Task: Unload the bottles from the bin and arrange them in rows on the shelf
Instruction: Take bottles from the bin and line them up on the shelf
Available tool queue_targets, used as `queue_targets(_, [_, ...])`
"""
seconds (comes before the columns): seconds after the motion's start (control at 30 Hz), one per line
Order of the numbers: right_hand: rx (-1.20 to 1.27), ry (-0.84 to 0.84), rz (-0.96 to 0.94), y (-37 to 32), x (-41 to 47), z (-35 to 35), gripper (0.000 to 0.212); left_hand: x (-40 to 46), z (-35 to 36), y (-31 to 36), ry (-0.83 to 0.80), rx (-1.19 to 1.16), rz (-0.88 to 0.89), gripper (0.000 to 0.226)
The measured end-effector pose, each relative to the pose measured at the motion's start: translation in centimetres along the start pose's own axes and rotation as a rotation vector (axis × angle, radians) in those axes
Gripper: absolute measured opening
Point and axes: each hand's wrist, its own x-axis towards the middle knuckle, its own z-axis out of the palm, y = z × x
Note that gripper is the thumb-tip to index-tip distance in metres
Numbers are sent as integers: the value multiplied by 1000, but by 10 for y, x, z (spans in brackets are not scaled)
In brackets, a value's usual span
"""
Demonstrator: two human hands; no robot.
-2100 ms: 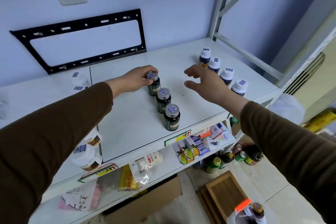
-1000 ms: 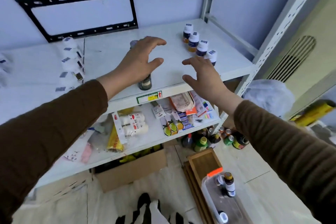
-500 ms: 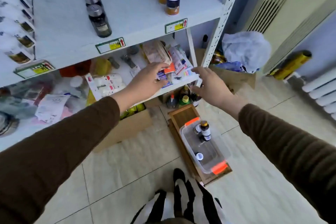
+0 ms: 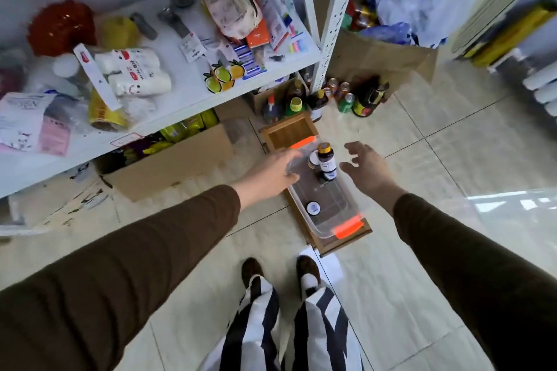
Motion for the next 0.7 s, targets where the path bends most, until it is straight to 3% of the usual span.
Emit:
queue_targets(0.4, [-171,-64,-149,59,82,60,58,64,145,-19,-230,441,-17,59])
queue_targets(0.57, [-333,-22,-246,61,114,82,52,81,175,-27,-253,645,3,39])
queue_targets(0.7, [-531,39,-261,55,130,99,59,89,196,-24,-260,698,-62,34])
